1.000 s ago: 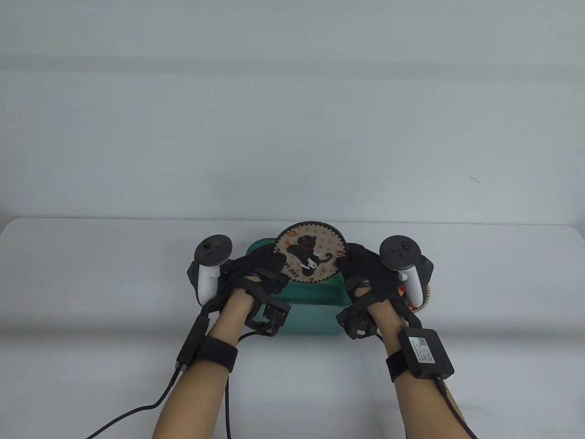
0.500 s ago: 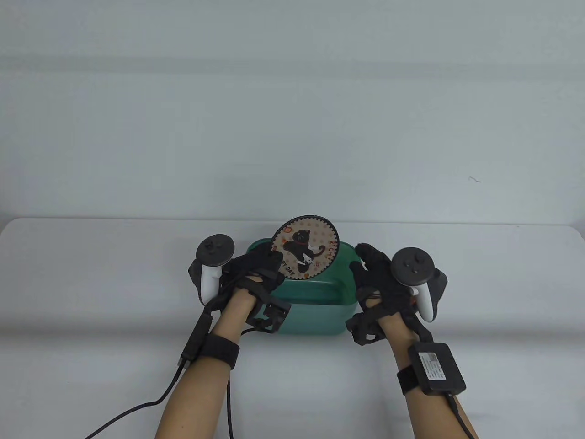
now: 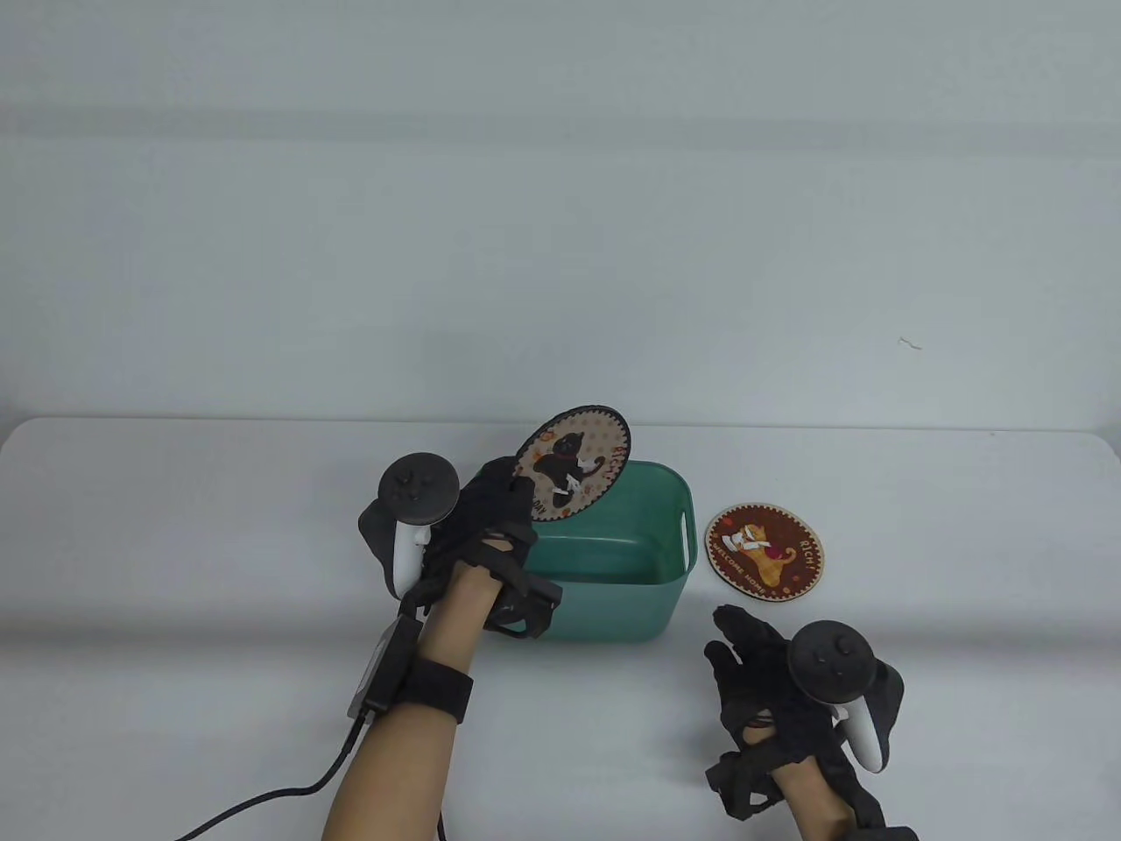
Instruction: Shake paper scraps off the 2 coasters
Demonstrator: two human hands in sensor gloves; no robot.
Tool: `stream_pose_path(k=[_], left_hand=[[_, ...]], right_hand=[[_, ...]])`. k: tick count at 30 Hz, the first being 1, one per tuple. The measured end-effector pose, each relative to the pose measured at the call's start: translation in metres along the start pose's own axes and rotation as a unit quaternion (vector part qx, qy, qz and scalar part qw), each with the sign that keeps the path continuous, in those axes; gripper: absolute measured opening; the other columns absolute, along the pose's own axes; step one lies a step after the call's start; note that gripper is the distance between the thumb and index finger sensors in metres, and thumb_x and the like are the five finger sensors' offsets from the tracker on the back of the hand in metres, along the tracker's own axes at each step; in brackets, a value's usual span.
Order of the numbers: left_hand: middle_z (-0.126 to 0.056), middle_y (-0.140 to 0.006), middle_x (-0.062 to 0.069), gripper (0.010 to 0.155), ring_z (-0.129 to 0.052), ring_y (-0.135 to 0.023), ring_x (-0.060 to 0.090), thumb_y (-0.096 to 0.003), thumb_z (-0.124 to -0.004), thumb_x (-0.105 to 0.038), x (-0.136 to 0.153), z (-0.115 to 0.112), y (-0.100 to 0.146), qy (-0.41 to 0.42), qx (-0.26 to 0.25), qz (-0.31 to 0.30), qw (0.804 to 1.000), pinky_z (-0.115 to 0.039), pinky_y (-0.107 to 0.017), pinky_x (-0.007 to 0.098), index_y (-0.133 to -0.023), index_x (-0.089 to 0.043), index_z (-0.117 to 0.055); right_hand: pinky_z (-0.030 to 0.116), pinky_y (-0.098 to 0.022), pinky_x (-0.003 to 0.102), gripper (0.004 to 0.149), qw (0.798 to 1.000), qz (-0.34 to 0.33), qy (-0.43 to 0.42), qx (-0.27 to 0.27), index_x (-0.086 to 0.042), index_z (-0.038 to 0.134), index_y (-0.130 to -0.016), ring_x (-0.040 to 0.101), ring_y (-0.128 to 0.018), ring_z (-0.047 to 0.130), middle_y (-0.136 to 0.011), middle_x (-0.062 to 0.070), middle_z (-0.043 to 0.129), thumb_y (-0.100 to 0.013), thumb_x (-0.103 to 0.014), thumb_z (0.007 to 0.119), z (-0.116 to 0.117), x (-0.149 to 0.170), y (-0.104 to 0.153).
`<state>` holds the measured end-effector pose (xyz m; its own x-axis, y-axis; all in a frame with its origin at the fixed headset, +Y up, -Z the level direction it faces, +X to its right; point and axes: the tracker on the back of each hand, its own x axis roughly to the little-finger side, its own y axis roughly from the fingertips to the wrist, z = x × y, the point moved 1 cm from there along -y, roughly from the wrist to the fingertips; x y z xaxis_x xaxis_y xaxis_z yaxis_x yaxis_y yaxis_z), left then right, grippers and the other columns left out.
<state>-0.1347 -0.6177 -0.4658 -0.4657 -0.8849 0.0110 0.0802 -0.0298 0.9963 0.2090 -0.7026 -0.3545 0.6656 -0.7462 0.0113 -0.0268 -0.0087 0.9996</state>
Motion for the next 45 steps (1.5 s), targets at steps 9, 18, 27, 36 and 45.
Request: stream_pose_path(k=[9, 18, 27, 36, 45], left_hand=[[-0.083, -0.081, 0.016, 0.043, -0.098, -0.055, 0.037, -0.0484, -0.076, -0.032, -0.012, -0.014, -0.005, -0.111, 0.083, 0.045, 0.989, -0.086, -0.038, 0.041, -0.088, -0.014, -0.072], [-0.084, -0.081, 0.017, 0.043, -0.098, -0.057, 0.039, -0.0469, -0.078, -0.03, -0.023, -0.017, -0.006, -0.105, -0.019, -0.001, 0.994, -0.086, -0.039, 0.043, -0.087, -0.014, -0.074], [-0.08, -0.085, 0.015, 0.043, -0.095, -0.062, 0.038, -0.0499, -0.076, -0.032, -0.024, -0.019, -0.006, -0.152, 0.067, 0.024, 0.986, -0.085, -0.043, 0.042, -0.089, -0.015, -0.07], [-0.088, -0.075, 0.018, 0.042, -0.101, -0.051, 0.036, -0.0476, -0.078, -0.032, -0.027, -0.016, -0.01, -0.169, 0.064, 0.024, 0.983, -0.089, -0.034, 0.041, -0.084, -0.011, -0.076], [-0.086, -0.079, 0.017, 0.043, -0.1, -0.056, 0.038, -0.0473, -0.078, -0.032, -0.024, -0.009, -0.007, -0.134, 0.005, -0.013, 0.991, -0.088, -0.038, 0.042, -0.086, -0.013, -0.075]], right_hand=[[0.059, -0.06, 0.047, 0.051, 1.0, -0.006, -0.002, 0.01, -0.023, 0.053, -0.091, 0.031, -0.081, 0.067, -0.095, 0.009, 0.059, -0.046, -0.034, 0.072, -0.006, -0.002, 0.002], [0.059, -0.06, 0.047, 0.051, 1.0, 0.0, -0.013, 0.007, -0.023, 0.053, -0.091, 0.031, -0.081, 0.067, -0.095, 0.009, 0.059, -0.046, -0.034, 0.072, -0.008, 0.001, 0.001], [0.058, -0.06, 0.047, 0.051, 1.0, 0.0, -0.017, 0.005, -0.022, 0.053, -0.091, 0.032, -0.082, 0.067, -0.095, 0.009, 0.059, -0.046, -0.035, 0.072, -0.009, 0.003, 0.001], [0.058, -0.06, 0.047, 0.051, 1.0, 0.004, -0.014, -0.006, -0.022, 0.053, -0.091, 0.032, -0.082, 0.066, -0.095, 0.009, 0.058, -0.046, -0.035, 0.071, -0.008, 0.003, 0.0], [0.056, -0.062, 0.048, 0.051, 1.0, -0.009, 0.026, -0.014, -0.024, 0.052, -0.092, 0.032, -0.084, 0.064, -0.097, 0.009, 0.056, -0.046, -0.036, 0.071, -0.002, -0.005, -0.004]])
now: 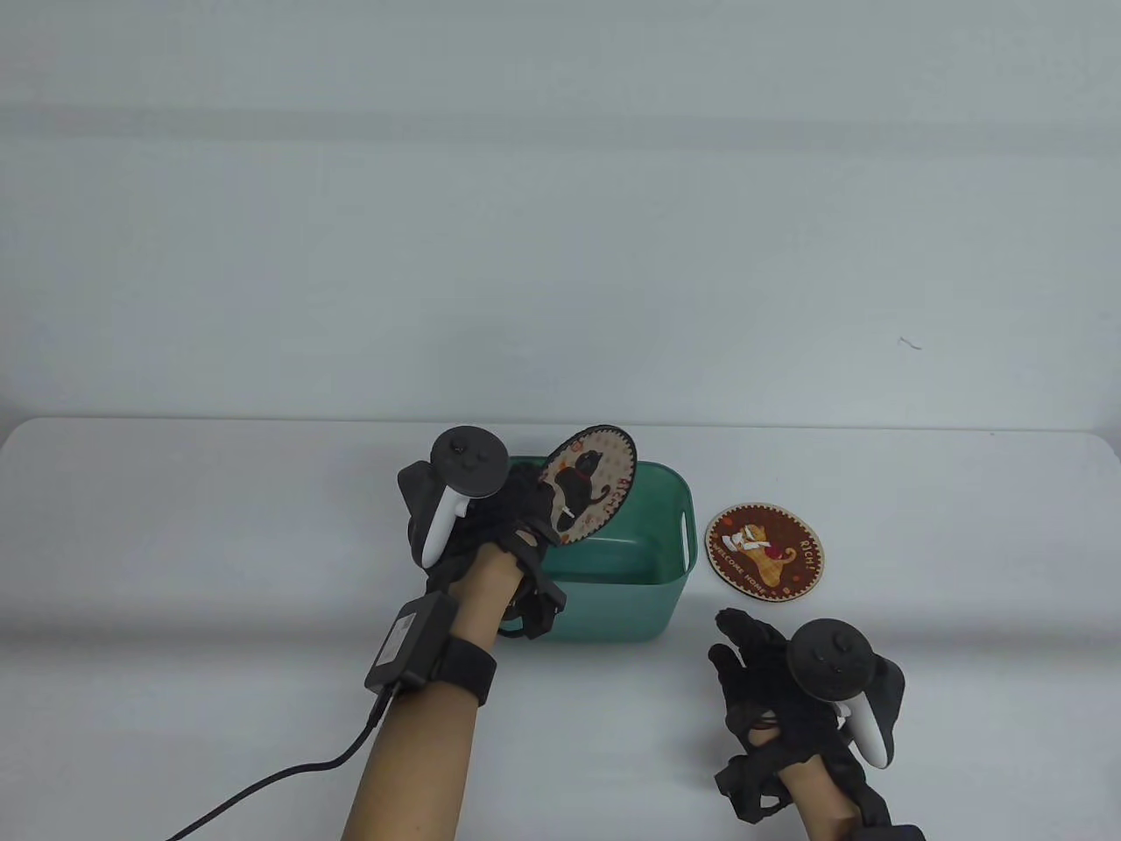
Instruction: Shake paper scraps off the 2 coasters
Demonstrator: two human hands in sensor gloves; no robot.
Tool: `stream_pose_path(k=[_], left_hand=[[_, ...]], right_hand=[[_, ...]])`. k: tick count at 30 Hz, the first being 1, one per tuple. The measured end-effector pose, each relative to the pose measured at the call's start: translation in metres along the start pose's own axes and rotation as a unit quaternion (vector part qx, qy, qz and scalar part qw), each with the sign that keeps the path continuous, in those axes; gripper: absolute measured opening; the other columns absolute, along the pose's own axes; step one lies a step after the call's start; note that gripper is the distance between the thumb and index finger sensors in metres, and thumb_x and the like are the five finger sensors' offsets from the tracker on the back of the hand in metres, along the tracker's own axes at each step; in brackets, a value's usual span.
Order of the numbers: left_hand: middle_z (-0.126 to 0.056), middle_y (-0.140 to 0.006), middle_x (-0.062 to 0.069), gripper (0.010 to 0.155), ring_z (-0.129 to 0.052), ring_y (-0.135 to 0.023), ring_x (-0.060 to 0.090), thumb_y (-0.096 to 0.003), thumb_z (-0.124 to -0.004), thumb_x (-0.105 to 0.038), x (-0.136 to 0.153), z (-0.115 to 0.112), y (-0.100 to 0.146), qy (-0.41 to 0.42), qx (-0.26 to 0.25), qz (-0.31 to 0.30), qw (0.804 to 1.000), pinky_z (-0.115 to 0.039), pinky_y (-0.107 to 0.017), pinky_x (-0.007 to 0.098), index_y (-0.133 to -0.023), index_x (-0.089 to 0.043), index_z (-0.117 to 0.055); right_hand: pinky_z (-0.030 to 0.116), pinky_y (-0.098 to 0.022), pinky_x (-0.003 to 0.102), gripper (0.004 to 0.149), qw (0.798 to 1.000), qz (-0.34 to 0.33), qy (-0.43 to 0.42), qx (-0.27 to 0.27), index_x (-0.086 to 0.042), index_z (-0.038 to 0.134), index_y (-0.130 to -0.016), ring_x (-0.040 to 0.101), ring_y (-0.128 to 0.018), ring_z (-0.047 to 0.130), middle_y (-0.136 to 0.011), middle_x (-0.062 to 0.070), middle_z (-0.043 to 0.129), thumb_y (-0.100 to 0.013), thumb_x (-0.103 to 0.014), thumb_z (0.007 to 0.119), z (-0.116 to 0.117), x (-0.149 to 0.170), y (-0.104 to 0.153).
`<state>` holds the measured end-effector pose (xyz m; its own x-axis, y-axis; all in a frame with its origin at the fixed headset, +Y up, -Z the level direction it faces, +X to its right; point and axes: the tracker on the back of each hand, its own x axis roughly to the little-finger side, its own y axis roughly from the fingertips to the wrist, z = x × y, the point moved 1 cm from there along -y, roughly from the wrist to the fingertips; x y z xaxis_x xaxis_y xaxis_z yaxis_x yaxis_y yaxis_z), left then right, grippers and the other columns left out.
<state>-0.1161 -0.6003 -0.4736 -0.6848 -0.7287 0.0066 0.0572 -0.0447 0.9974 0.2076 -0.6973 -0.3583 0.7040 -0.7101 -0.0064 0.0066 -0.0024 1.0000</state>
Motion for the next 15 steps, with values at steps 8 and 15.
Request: stream_pose_path(k=[8, 15], left_hand=[[-0.085, -0.08, 0.017, 0.044, -0.099, -0.055, 0.038, -0.0479, -0.077, -0.032, 0.016, 0.005, 0.001, 0.103, 0.017, 0.003, 0.995, -0.088, -0.037, 0.041, -0.087, -0.013, -0.074], [-0.086, -0.08, 0.017, 0.044, -0.099, -0.055, 0.038, -0.0478, -0.077, -0.033, 0.013, 0.012, 0.004, 0.138, 0.035, -0.029, 0.989, -0.087, -0.037, 0.041, -0.087, -0.013, -0.074]], right_hand=[[0.056, -0.063, 0.048, 0.043, 0.98, -0.151, 0.103, 0.077, -0.029, 0.061, -0.088, 0.03, -0.085, 0.065, -0.095, 0.005, 0.06, -0.046, -0.034, 0.07, -0.007, -0.089, -0.034], [0.049, -0.068, 0.048, 0.055, 0.971, -0.144, 0.192, 0.002, -0.041, 0.041, -0.095, 0.028, -0.091, 0.056, -0.101, 0.003, 0.05, -0.047, -0.037, 0.069, 0.021, -0.158, -0.079]])
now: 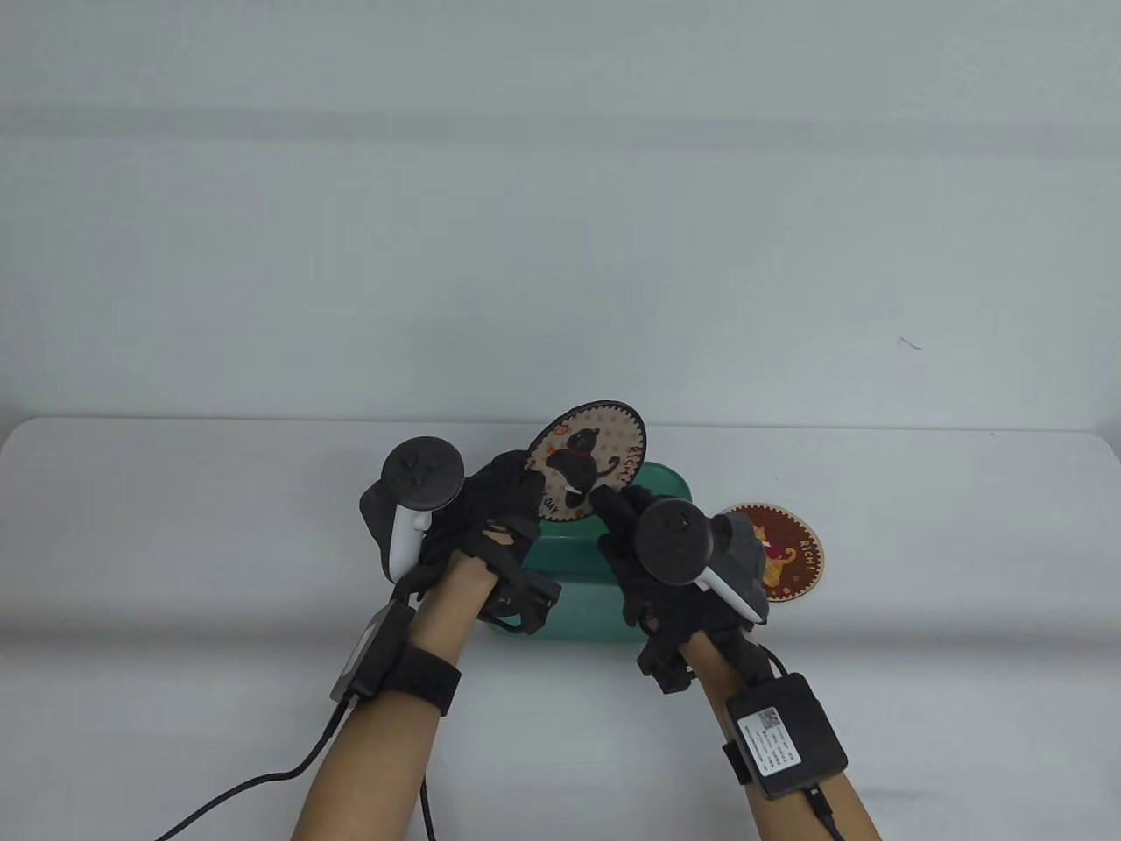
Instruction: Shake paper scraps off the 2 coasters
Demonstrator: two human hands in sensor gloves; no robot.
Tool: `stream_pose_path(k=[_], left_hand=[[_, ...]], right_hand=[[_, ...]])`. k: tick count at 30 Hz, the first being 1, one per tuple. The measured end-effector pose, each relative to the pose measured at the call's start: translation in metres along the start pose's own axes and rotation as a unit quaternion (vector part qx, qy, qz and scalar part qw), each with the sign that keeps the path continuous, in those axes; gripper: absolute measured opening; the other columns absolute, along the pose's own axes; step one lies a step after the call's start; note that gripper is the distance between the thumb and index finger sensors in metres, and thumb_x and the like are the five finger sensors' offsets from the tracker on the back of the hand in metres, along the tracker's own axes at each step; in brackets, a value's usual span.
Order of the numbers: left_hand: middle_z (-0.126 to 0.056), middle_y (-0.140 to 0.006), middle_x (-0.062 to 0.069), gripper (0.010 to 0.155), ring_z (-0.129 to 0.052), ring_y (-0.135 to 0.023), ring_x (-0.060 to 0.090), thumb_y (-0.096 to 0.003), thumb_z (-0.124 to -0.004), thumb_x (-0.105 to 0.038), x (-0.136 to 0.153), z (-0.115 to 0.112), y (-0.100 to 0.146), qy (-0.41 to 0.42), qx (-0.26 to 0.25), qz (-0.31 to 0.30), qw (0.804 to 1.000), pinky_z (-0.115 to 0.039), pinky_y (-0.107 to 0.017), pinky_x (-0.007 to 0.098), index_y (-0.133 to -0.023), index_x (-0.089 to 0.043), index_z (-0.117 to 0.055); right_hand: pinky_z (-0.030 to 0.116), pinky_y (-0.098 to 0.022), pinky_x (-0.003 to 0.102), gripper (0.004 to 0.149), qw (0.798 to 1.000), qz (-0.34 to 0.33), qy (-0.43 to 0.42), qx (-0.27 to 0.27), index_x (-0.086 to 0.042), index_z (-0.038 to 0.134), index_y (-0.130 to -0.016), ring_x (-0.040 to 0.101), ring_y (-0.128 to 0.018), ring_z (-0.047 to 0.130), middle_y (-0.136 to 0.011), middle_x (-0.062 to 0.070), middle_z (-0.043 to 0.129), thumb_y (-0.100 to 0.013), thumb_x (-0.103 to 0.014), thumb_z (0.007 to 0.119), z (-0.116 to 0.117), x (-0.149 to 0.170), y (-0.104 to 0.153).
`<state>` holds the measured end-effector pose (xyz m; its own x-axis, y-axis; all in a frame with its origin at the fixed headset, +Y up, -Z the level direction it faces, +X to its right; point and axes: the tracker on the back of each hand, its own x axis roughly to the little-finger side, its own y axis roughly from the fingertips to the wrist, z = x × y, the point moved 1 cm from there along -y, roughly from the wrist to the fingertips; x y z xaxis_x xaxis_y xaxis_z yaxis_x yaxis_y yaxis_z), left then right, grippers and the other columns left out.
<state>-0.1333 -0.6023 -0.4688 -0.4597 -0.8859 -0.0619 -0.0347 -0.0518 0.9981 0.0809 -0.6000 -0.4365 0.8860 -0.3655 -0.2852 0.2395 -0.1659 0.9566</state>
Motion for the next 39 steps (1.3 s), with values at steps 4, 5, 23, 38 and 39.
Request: stream_pose_path(k=[4, 5, 23, 38, 39], left_hand=[[-0.085, -0.08, 0.017, 0.044, -0.099, -0.055, 0.038, -0.048, -0.077, -0.032, 0.004, 0.002, -0.002, 0.021, 0.008, 0.003, 1.0, -0.087, -0.037, 0.041, -0.087, -0.013, -0.074], [-0.085, -0.08, 0.017, 0.044, -0.099, -0.055, 0.038, -0.048, -0.077, -0.032, 0.007, 0.003, -0.002, 0.015, 0.006, 0.006, 1.0, -0.087, -0.037, 0.041, -0.087, -0.013, -0.074], [-0.08, -0.085, 0.014, 0.048, -0.095, -0.061, 0.037, -0.0493, -0.072, -0.031, 0.049, 0.06, 0.012, 0.115, -0.077, 0.013, 0.99, -0.085, -0.042, 0.041, -0.095, -0.019, -0.063], [-0.08, -0.081, 0.016, 0.048, -0.098, -0.053, 0.033, -0.0501, -0.07, -0.028, 0.19, 0.106, 0.023, 0.239, -0.212, 0.197, 0.927, -0.086, -0.036, 0.037, -0.095, -0.014, -0.06], [-0.08, -0.081, 0.016, 0.048, -0.098, -0.052, 0.033, -0.05, -0.07, -0.028, 0.195, 0.103, 0.022, 0.236, -0.209, 0.205, 0.927, -0.086, -0.036, 0.038, -0.094, -0.014, -0.06]], right_hand=[[0.047, -0.069, 0.048, 0.066, 0.995, 0.047, 0.059, -0.072, -0.051, 0.025, -0.093, 0.03, -0.093, 0.051, -0.104, 0.004, 0.042, -0.046, -0.04, 0.071, 0.02, 0.0, -0.022], [0.047, -0.068, 0.048, 0.055, 0.99, 0.06, 0.087, -0.094, -0.041, 0.045, -0.095, 0.03, -0.093, 0.051, -0.104, 0.004, 0.044, -0.046, -0.04, 0.071, 0.024, 0.002, -0.024], [0.052, -0.065, 0.048, 0.054, 0.999, 0.037, 0.007, -0.012, -0.029, 0.048, -0.094, 0.031, -0.089, 0.056, -0.1, 0.006, 0.051, -0.045, -0.038, 0.07, 0.014, 0.018, 0.018], [0.054, -0.063, 0.048, 0.054, 0.987, 0.115, -0.103, -0.052, -0.026, 0.05, -0.094, 0.032, -0.087, 0.06, -0.099, 0.008, 0.055, -0.046, -0.039, 0.07, 0.047, 0.076, 0.122], [0.054, -0.063, 0.048, 0.054, 0.985, 0.121, -0.106, -0.064, -0.026, 0.05, -0.094, 0.033, -0.086, 0.06, -0.099, 0.009, 0.055, -0.046, -0.039, 0.07, 0.052, 0.078, 0.122]])
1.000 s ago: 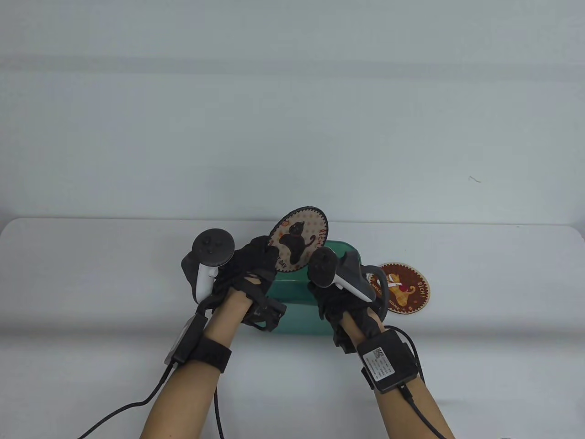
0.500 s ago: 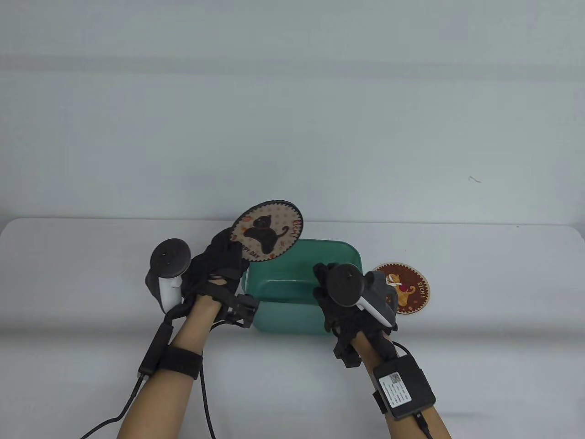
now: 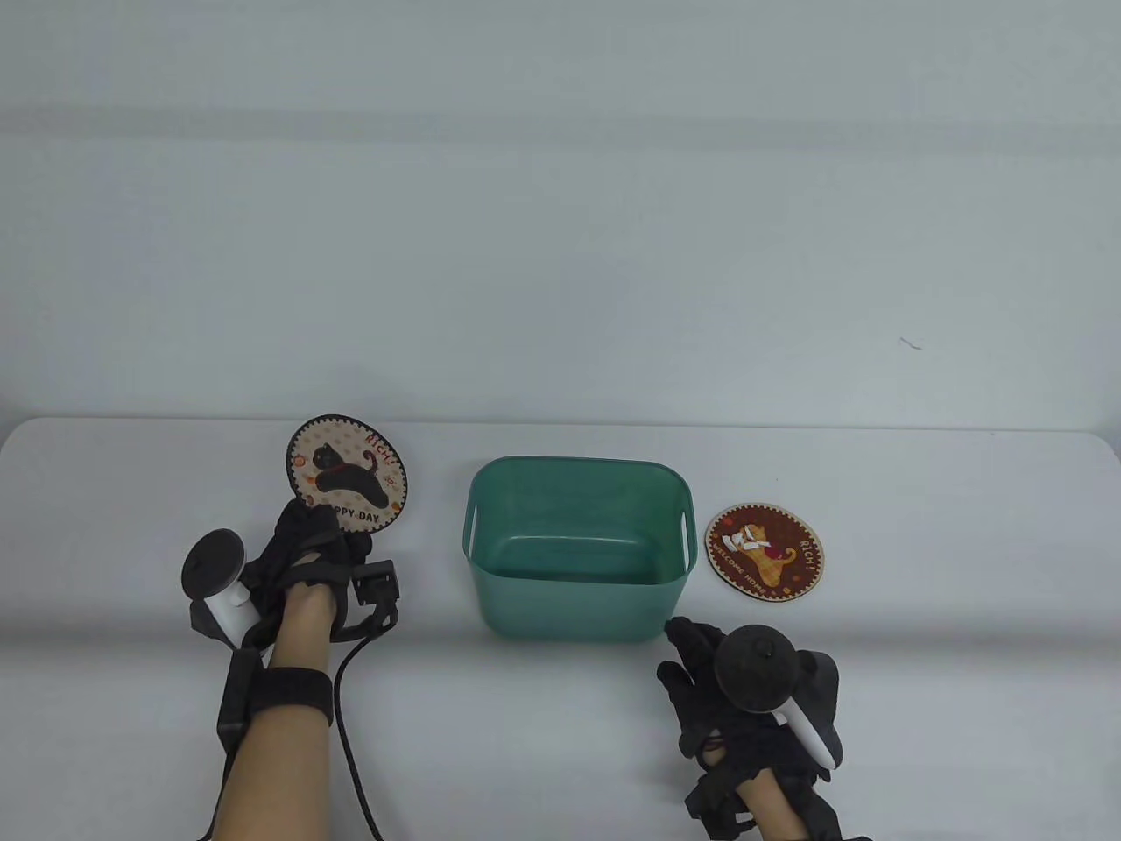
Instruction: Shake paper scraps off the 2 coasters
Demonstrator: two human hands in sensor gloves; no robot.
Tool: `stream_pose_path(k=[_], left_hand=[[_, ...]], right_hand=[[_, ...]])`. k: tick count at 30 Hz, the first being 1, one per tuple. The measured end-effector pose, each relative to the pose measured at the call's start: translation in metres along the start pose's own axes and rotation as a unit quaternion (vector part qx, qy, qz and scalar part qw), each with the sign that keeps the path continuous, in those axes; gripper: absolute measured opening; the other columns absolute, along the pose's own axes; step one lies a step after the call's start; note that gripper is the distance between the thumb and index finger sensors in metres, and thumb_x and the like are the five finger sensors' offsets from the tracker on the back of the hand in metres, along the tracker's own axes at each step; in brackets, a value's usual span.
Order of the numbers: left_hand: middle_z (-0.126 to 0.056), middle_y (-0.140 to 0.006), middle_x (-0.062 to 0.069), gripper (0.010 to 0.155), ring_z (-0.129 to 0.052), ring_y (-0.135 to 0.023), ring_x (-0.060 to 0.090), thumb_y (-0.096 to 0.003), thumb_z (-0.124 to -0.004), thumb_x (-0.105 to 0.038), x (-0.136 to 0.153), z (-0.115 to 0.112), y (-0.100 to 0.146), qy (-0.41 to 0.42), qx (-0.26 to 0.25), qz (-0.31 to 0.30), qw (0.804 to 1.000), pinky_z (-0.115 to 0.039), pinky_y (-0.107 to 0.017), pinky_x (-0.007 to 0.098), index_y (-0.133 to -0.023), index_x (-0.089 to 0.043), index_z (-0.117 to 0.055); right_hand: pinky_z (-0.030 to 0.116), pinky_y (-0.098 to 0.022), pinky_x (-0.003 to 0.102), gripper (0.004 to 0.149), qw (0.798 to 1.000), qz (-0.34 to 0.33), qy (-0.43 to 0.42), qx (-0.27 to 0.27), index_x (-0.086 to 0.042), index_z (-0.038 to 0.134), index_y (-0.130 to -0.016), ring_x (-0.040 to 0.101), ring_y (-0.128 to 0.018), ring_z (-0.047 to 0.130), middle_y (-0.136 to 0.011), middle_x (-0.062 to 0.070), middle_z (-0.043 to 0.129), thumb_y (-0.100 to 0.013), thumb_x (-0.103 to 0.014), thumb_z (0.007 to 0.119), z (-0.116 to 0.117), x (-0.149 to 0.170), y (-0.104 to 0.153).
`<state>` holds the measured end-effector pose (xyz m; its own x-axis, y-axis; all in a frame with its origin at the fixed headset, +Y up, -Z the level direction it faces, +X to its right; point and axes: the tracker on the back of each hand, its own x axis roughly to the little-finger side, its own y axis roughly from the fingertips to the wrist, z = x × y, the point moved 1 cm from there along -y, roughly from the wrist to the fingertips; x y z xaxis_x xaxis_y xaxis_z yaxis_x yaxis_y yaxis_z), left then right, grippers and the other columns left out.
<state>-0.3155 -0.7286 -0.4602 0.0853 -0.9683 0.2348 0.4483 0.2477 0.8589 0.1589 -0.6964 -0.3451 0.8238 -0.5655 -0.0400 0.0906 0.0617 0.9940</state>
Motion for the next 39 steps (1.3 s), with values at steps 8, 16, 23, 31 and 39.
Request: stream_pose_path(k=[8, 16, 23, 31, 39], left_hand=[[-0.08, -0.081, 0.017, 0.05, -0.099, -0.051, 0.034, -0.0494, -0.07, -0.028, 0.03, -0.016, -0.024, -0.096, -0.005, 0.026, 0.995, -0.086, -0.035, 0.038, -0.095, -0.012, -0.057], [-0.069, -0.087, 0.018, 0.058, -0.093, -0.054, 0.035, -0.0494, -0.069, -0.028, 0.046, -0.014, -0.035, -0.17, -0.033, 0.072, 0.982, -0.084, -0.035, 0.036, -0.099, -0.012, -0.045], [-0.023, -0.102, 0.018, 0.084, -0.047, -0.09, 0.048, -0.0488, -0.073, -0.035, 0.04, -0.011, -0.028, -0.287, -0.047, 0.085, 0.953, -0.062, -0.06, 0.05, -0.098, -0.016, -0.008], [-0.031, -0.103, 0.017, 0.077, -0.046, -0.094, 0.047, -0.0475, -0.077, -0.039, 0.005, -0.019, 0.014, -0.364, 0.006, -0.064, 0.929, -0.059, -0.064, 0.052, -0.101, -0.016, -0.027], [-0.046, -0.102, 0.017, 0.068, -0.056, -0.091, 0.047, -0.0474, -0.078, -0.04, -0.012, -0.047, 0.111, -0.38, 0.104, -0.214, 0.894, -0.065, -0.061, 0.051, -0.101, -0.015, -0.044]], right_hand=[[0.054, -0.063, 0.048, 0.054, 0.999, 0.011, 0.015, -0.029, -0.026, 0.05, -0.094, 0.033, -0.086, 0.06, -0.098, 0.009, 0.055, -0.046, -0.039, 0.07, 0.008, 0.006, -0.002], [0.054, -0.063, 0.048, 0.054, 0.999, 0.022, 0.007, -0.031, -0.026, 0.05, -0.094, 0.033, -0.086, 0.06, -0.099, 0.009, 0.054, -0.046, -0.039, 0.07, 0.005, 0.014, -0.007], [0.054, -0.063, 0.048, 0.054, 0.999, 0.031, -0.002, -0.023, -0.026, 0.05, -0.094, 0.033, -0.087, 0.059, -0.099, 0.009, 0.053, -0.046, -0.039, 0.07, 0.001, 0.02, -0.008], [0.052, -0.064, 0.048, 0.055, 0.999, 0.045, -0.026, -0.001, -0.027, 0.048, -0.095, 0.032, -0.088, 0.056, -0.1, 0.008, 0.05, -0.046, -0.04, 0.07, -0.005, 0.033, -0.012], [0.052, -0.065, 0.048, 0.056, 0.99, 0.083, -0.097, 0.067, -0.028, 0.046, -0.095, 0.032, -0.09, 0.054, -0.101, 0.007, 0.048, -0.046, -0.04, 0.07, -0.026, 0.058, -0.031]])
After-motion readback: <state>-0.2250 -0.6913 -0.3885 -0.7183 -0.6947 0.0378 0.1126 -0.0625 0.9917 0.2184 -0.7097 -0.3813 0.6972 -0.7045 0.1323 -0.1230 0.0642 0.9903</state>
